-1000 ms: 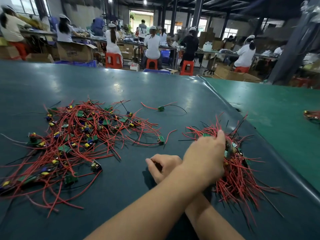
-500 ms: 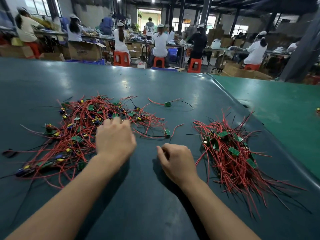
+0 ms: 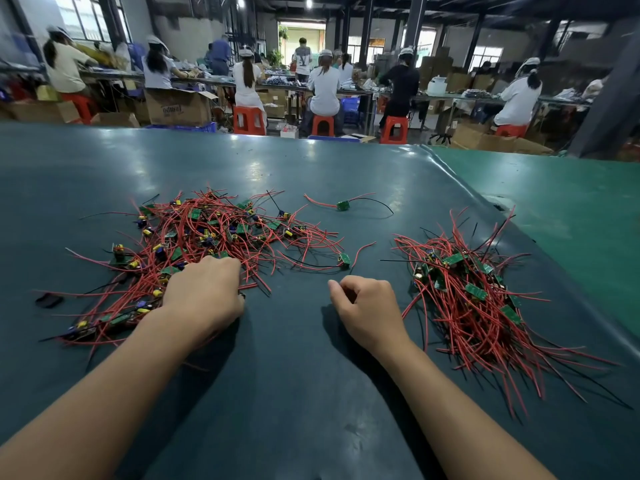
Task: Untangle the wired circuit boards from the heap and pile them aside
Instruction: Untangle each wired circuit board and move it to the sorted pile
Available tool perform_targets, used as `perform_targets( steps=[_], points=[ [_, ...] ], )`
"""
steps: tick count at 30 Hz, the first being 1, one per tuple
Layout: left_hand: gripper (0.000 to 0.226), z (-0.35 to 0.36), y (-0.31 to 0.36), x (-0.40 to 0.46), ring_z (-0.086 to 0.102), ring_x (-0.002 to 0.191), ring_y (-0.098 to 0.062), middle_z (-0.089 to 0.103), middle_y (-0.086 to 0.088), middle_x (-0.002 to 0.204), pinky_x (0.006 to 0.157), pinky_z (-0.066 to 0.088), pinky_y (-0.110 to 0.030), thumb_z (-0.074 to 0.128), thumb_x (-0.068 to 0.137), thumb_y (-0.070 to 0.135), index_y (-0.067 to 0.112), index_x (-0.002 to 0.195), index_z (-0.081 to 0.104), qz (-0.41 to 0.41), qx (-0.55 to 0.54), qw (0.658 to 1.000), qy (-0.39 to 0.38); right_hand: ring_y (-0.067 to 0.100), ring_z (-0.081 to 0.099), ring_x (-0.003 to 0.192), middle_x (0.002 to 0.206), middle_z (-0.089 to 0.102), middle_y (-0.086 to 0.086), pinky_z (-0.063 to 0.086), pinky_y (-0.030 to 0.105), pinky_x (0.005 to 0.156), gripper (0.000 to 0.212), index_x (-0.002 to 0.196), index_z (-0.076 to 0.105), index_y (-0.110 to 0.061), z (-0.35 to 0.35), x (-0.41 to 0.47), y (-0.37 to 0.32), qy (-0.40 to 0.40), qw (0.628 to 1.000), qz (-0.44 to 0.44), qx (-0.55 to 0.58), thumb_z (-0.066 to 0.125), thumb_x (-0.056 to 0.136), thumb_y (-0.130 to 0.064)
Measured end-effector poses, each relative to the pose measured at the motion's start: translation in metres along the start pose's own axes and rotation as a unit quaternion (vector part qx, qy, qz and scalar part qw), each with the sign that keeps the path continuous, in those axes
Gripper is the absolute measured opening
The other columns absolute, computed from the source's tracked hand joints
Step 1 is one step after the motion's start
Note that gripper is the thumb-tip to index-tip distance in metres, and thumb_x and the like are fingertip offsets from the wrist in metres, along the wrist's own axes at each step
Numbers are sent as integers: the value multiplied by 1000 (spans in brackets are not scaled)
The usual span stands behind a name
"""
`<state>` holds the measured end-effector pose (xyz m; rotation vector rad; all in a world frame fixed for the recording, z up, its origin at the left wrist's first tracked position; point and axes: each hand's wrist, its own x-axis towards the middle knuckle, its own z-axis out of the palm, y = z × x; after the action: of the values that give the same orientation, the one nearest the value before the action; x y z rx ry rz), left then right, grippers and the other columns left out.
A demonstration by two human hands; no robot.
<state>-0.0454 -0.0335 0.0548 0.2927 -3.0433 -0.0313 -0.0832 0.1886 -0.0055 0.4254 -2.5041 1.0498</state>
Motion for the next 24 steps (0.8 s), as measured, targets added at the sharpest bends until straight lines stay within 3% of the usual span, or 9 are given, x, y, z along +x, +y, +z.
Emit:
perform_targets(
  steps=[4, 7, 10, 12, 14, 17, 21, 24],
  points=[
    [31, 1, 0, 0, 59, 99, -28, 64, -5, 107, 86, 53, -40, 70, 79, 38, 19, 103, 63, -3, -69, 997, -25, 31, 49, 59, 52, 46, 2, 44, 38, 60, 42, 58, 50, -12, 1, 0, 2, 2, 1000, 4, 5, 59, 94, -33],
    [25, -5, 9, -6, 61, 93, -27, 65, -6, 99, 85, 52, -40, 73, 76, 29, 16, 97, 67, 22, -153, 983, 102, 27, 49, 56, 49, 45, -1, 43, 37, 59, 42, 57, 50, -14, 0, 0, 0, 6, 1000, 10, 15, 61, 94, -32],
    [26, -21, 28, -17, 62, 85, -19, 62, -4, 95, 83, 52, -37, 75, 76, 14, 13, 101, 69, 156, -305, 897, 279, 17, 44, 52, 53, 51, 10, 42, 36, 58, 42, 68, 63, -4, -4, -1, -5, -4, 995, 25, 93, 60, 95, -36],
    [30, -25, 45, -25, 63, 82, -14, 61, -2, 96, 81, 54, -32, 71, 76, 7, 10, 105, 68, 255, -364, 847, 291, 10, 43, 47, 54, 53, 10, 39, 29, 50, 44, 80, 71, -4, -10, -2, -10, -9, 968, 62, 242, 58, 94, -43],
    [37, -19, 62, -27, 63, 82, -14, 61, -2, 98, 79, 54, -33, 68, 74, 2, 9, 111, 64, 296, -397, 826, 268, 9, 38, 39, 58, 55, 7, 30, 19, 40, 48, 91, 73, -5, -17, -2, -9, -11, 917, 101, 385, 53, 89, -48],
    [48, 3, 77, -23, 64, 88, -18, 65, -1, 100, 82, 52, -42, 65, 70, -10, 8, 114, 62, 308, -399, 827, 251, 11, 41, 38, 68, 60, 2, 24, 15, 35, 44, 95, 72, -8, -24, -3, -6, -12, 874, 135, 467, 53, 87, -48],
    [34, 38, 84, -17, 65, 99, -26, 71, -3, 107, 85, 51, -48, 68, 70, -14, 4, 99, 70, 376, -357, 816, 256, 11, 51, 42, 70, 66, 0, 34, 18, 34, 12, 89, 70, -11, -27, -1, -7, 51, 870, 168, 460, 62, 93, -18],
    [22, 48, 89, -14, 63, 96, -29, 71, -4, 106, 85, 50, -44, 70, 77, -7, 5, 95, 72, 371, -324, 800, 344, 13, 59, 46, 65, 68, 4, 43, 20, 38, 8, 84, 65, -8, -30, 3, -7, 68, 837, 189, 509, 63, 92, -6]
  ],
)
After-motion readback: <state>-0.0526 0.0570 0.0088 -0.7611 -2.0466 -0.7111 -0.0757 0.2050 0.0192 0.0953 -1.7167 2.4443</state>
